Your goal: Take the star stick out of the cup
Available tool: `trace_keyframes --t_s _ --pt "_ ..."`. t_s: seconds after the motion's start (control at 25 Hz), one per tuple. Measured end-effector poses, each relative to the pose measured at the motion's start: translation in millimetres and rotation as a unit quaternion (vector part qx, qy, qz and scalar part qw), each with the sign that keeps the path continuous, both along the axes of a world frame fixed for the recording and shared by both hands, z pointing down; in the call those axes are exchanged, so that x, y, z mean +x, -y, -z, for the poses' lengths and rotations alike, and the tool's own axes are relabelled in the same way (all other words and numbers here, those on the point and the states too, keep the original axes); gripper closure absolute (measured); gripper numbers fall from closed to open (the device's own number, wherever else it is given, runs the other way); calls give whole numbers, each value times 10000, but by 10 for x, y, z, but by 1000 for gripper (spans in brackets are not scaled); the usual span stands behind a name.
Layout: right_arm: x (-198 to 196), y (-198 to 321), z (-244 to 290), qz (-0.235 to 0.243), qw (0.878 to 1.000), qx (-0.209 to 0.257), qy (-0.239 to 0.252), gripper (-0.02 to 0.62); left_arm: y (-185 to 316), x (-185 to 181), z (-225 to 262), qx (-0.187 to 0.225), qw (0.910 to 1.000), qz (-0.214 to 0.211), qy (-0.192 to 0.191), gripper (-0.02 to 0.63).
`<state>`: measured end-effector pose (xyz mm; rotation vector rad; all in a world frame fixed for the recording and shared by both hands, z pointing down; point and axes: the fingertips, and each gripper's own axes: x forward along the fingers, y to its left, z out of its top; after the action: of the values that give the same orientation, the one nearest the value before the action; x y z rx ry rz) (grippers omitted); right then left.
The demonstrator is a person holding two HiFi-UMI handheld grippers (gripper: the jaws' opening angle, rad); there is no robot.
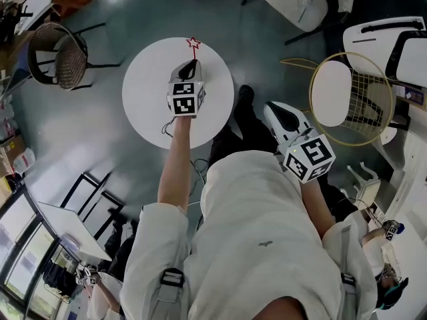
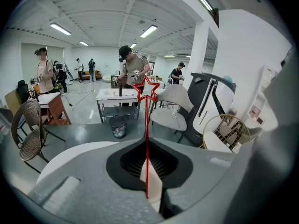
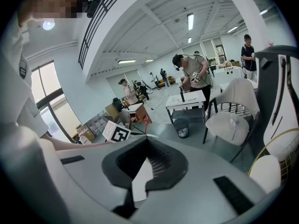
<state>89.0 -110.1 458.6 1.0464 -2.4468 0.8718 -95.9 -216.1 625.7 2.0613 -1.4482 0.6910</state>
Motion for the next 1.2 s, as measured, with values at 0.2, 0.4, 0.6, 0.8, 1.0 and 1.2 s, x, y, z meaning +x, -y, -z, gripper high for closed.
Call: trace_keyframes --t_s 0.2,0.4,0.6,0.8,1.0,1.2 --pt "-50 -42 74 33 9999 127 72 589 -34 -30 268 231 9996 89 -150 588" --pt "-152 -94 169 72 9995 265 126 589 -100 -112 524 446 9985 143 -269 588" --pt "-212 -145 234 88 9991 382 160 589 -225 -195 756 657 9966 265 -431 588" --pt "-300 -180 294 156 9984 515 185 589 -381 -285 1012 896 9934 372 -611 588" --pt "-457 -219 374 277 9975 625 200 589 -575 -396 1359 1236 9890 362 -722 588" --pt "-612 -243 422 385 9965 711 203 589 -774 -532 1645 1488 9833 459 -945 588"
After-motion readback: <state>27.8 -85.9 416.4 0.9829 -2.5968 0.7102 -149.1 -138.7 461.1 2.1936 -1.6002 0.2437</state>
